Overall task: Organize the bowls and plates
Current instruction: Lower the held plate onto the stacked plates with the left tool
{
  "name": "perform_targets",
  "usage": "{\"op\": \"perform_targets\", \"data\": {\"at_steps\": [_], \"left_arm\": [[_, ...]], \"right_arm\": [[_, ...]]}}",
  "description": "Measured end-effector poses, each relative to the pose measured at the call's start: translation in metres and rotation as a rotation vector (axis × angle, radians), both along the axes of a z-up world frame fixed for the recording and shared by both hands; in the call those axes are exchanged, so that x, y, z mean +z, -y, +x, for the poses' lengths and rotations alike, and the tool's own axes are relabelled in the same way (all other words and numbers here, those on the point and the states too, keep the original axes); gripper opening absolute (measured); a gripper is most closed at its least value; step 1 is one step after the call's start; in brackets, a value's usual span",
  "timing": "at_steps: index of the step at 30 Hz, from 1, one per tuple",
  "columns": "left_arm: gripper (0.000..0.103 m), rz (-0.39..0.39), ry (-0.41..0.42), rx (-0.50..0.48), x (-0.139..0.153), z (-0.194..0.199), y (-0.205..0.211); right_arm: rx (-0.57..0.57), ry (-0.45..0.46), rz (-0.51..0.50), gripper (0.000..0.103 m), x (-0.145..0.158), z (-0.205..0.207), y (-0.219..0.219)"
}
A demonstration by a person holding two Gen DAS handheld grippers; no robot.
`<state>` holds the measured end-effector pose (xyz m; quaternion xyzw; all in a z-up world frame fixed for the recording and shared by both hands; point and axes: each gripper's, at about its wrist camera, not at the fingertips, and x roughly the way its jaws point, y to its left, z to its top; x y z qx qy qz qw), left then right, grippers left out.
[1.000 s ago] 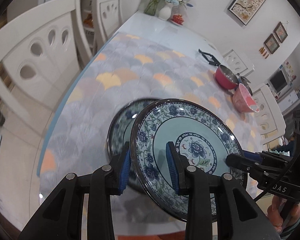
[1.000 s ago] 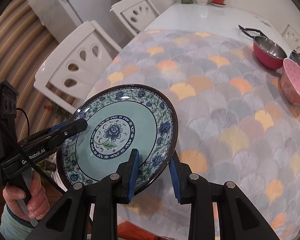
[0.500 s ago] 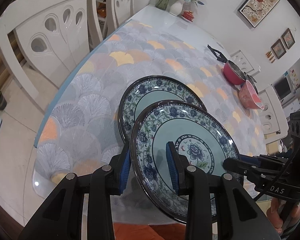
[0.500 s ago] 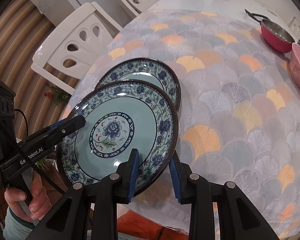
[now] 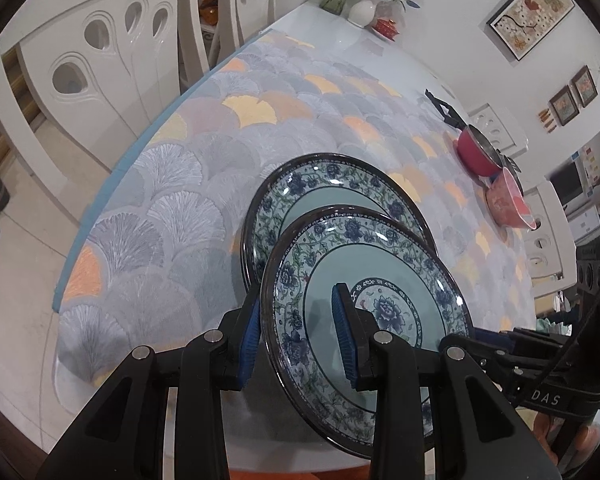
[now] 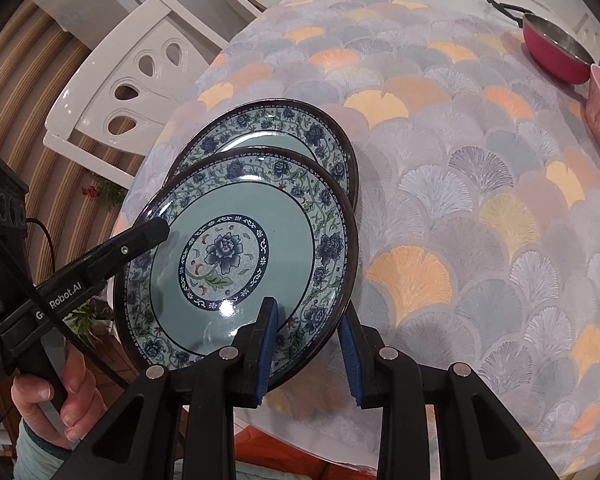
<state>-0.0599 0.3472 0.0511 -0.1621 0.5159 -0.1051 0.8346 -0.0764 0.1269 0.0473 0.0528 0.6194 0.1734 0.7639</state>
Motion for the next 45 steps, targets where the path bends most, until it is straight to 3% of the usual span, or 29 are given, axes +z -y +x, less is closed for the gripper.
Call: {"op": "perform_targets", "data": {"at_steps": [24, 45], "left_arm": [[0.032, 0.016, -0.007, -0.036, -0.002, 0.048, -0.001], [0.035, 0.079, 0.052, -0.038, 0.023, 0.081, -0.014]], "right_arm": [[-0.06, -0.041, -0.021, 0.03, -0.009, 0.036, -0.001], [-0.074, -0.045, -0.017, 0.03, -0.004, 0.057, 0.006]]}}
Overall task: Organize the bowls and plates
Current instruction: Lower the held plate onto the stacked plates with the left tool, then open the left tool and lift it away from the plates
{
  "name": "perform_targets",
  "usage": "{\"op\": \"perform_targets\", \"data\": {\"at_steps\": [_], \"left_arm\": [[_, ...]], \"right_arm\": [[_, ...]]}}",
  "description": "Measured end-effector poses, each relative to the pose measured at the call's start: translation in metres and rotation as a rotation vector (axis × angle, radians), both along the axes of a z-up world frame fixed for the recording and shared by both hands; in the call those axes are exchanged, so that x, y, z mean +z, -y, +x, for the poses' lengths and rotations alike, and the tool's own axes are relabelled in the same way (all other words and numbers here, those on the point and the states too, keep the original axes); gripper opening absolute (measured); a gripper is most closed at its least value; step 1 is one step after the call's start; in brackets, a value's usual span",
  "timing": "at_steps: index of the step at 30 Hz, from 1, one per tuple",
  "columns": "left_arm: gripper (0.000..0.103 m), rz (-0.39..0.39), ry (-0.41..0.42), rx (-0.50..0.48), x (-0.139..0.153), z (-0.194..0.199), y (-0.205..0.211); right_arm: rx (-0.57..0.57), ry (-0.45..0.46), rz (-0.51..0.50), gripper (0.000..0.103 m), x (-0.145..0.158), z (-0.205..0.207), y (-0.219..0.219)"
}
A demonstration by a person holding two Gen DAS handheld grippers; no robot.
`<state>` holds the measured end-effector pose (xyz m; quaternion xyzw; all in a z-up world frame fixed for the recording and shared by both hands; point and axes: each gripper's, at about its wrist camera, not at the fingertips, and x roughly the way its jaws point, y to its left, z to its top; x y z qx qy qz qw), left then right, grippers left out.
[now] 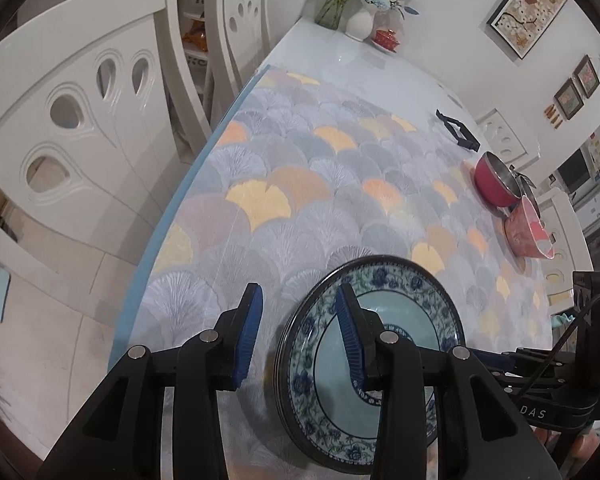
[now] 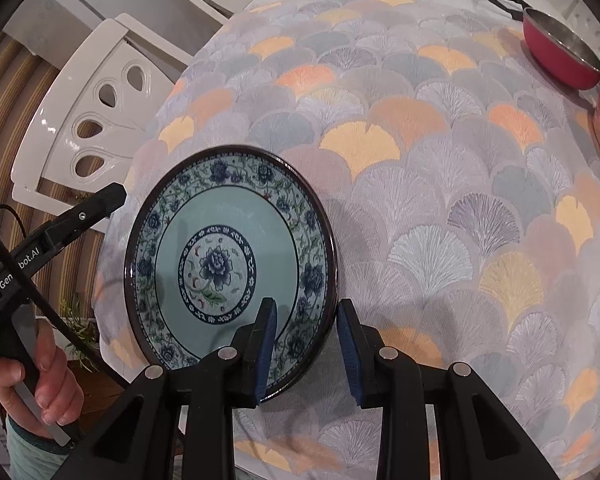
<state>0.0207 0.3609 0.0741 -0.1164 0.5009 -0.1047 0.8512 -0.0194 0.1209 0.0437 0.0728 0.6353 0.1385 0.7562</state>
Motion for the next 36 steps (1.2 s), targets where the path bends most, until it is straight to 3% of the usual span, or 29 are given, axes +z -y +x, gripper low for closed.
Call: {"op": "perform_targets", "data": {"at_steps": [11, 18, 24, 28, 30, 36], "left_arm": [[0.035, 0.028, 0.044, -0.077, 0.017, 0.018, 0.02], [0.035, 0.018, 0.08, -0.156, 0.035, 0.039, 0.046], [0.04, 0.014, 0.116, -0.259, 0.052, 0.058, 0.099], [0.049, 0.01, 0.122, -0.322, 0.06, 0.069, 0.148], [0.061, 0.006, 0.128, -0.343, 0.063, 0.07, 0.171], [0.063, -0.021, 0.121, -0.392, 0.07, 0.075, 0.246]], "right_arm": [[-0.029, 0.022, -0.006, 0.03, 0.011, 0.011, 0.002], [-0.122, 0.054, -0.029, 0.03, 0.023, 0.013, 0.031], [-0.28, 0.078, -0.038, 0.033, 0.037, 0.017, 0.098], [-0.372, 0.107, -0.048, 0.052, 0.05, 0.018, 0.149], [-0.402, 0.124, -0.055, 0.053, 0.056, 0.019, 0.172], [-0.474, 0.158, -0.051, 0.053, 0.076, 0.032, 0.256]]}}
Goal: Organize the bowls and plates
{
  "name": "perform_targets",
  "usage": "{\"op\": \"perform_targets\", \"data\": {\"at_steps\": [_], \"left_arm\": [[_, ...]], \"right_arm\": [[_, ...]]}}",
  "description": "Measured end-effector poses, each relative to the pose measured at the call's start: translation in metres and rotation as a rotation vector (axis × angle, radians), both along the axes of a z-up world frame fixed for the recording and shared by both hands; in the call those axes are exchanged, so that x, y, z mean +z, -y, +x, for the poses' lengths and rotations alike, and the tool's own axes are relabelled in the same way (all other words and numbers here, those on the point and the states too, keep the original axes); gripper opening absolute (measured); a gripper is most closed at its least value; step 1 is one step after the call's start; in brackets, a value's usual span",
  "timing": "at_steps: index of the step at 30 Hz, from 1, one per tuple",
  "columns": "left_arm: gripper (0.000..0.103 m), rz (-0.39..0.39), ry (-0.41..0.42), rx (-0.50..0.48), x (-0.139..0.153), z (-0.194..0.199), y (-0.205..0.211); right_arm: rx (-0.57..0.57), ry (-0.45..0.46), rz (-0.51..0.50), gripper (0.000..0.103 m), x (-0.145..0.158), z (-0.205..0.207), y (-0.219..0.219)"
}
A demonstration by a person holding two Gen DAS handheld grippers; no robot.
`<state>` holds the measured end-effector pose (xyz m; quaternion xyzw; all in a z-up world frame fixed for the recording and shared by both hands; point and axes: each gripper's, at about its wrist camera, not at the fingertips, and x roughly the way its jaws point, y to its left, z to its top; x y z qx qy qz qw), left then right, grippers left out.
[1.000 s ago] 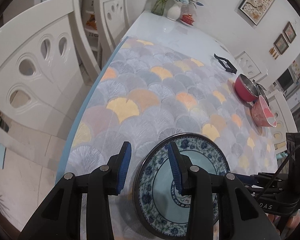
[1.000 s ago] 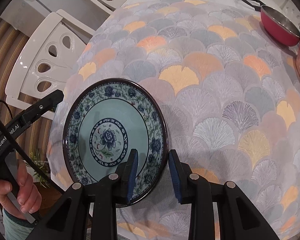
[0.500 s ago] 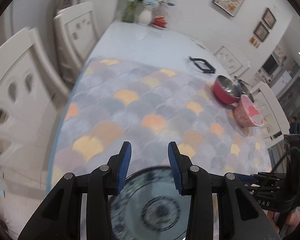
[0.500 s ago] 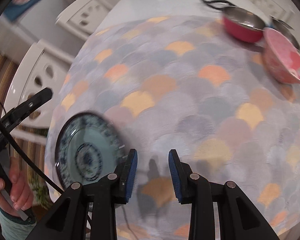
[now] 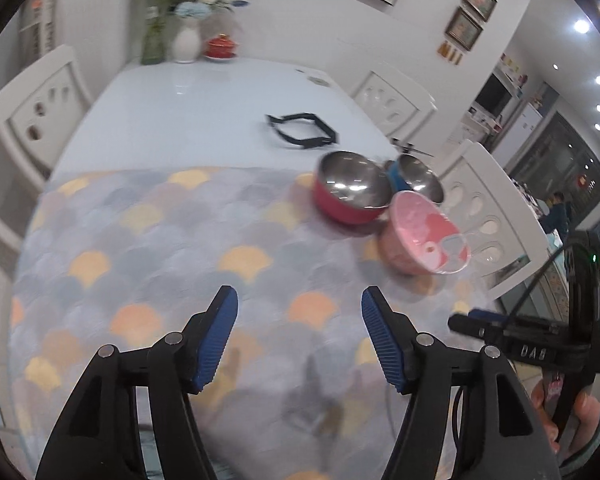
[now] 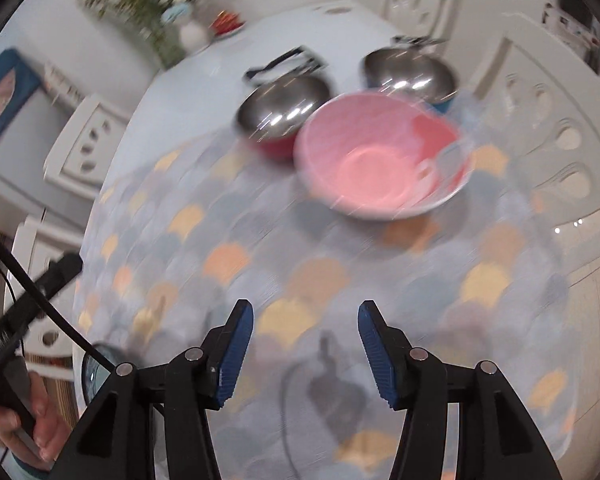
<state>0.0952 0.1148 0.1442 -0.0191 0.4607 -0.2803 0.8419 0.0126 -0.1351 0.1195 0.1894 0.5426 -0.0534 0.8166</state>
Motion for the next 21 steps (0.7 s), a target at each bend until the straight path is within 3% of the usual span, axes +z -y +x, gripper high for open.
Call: {"op": "perform_targets", "data": {"at_steps": [10, 21], "left_arm": [[0.063, 0.006, -0.036, -0.076, -0.015, 0.013, 0.114], [0.062, -0.047, -0.148, -0.015, -0.049, 0.032, 0.168]], "right_arm": [[-0.099, 0.015, 0.033, 0.053, -0.002, 0.031, 0.122], [-0.051, -0.017, 0.102, 0.053, -0.028, 0.068, 0.164]]}}
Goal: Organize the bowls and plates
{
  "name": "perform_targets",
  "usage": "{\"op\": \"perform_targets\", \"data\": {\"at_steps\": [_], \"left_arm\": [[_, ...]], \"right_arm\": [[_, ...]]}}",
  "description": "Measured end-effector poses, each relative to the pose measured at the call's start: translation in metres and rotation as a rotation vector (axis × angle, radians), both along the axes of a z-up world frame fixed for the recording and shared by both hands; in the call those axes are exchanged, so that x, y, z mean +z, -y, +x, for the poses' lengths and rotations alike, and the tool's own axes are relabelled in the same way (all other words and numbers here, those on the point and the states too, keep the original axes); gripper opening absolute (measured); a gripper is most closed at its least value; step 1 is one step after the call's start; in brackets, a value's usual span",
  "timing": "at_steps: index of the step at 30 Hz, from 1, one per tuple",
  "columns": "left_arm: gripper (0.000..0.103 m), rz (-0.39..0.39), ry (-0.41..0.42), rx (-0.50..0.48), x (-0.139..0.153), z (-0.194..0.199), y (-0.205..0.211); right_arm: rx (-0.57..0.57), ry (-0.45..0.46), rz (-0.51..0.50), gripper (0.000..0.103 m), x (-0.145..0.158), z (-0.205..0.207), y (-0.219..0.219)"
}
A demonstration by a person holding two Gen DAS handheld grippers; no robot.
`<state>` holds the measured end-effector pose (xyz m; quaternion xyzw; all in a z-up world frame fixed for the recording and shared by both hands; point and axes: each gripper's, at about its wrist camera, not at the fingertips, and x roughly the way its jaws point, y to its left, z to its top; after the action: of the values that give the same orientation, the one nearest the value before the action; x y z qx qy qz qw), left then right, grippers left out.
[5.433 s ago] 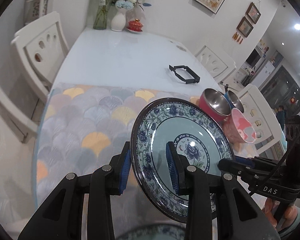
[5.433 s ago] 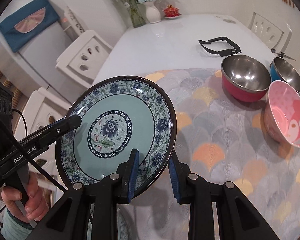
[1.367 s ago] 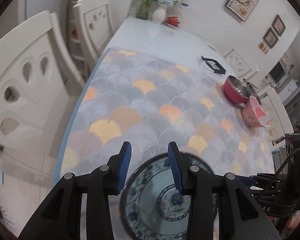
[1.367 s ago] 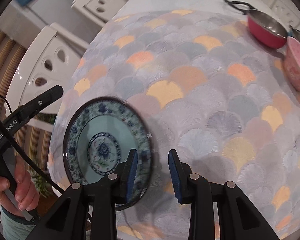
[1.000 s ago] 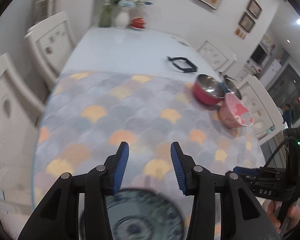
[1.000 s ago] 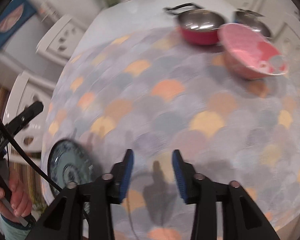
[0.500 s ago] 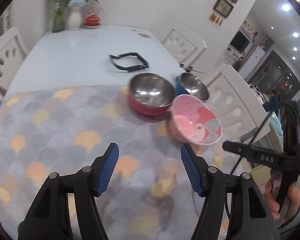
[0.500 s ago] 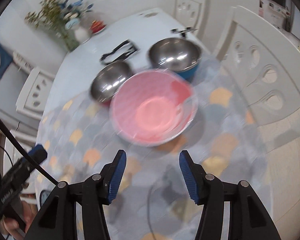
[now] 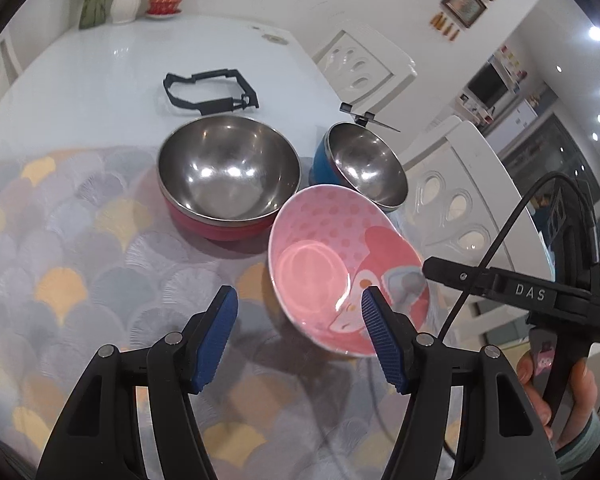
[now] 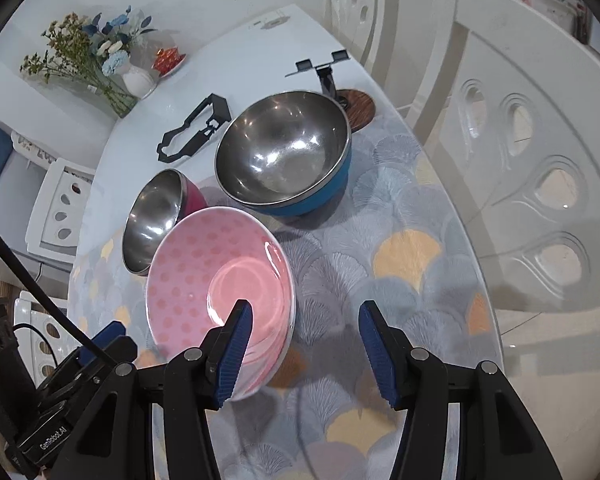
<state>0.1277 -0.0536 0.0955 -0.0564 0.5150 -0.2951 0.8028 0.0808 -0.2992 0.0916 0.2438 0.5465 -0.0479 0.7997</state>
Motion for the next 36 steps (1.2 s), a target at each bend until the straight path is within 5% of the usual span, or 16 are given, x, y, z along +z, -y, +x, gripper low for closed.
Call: {"op": "perform_targets", "data": {"at_steps": [8, 12, 16, 21, 36], "left_arm": [[0.06, 0.006, -0.049, 0.048, -0.02, 0.01, 0.013], [0.047, 0.026, -0.059, 0.047, -0.028, 0.012, 0.022], [0.034, 0.065, -0.04, 0.034, -0.033, 0.011, 0.029], [0.023, 0.047, -0.035, 0.032, -0.035, 0.013, 0.024], [0.023, 0.018, 0.034, -0.005, 0.004, -0.036, -0.012]], "right_arm": [[0.064, -0.029, 0.031, 0.053, -0.028, 0.018, -0.003], [0.09, -0.037, 0.028, 0.051, -0.038, 0.025, -0.005], [0.131, -0.046, 0.011, 0.026, -0.046, 0.029, -0.012], [0.156, -0.047, 0.011, 0.01, -0.053, 0.029, -0.019], [0.196, 0.021, -0.086, 0.011, -0.001, -0.016, -0.06]]}}
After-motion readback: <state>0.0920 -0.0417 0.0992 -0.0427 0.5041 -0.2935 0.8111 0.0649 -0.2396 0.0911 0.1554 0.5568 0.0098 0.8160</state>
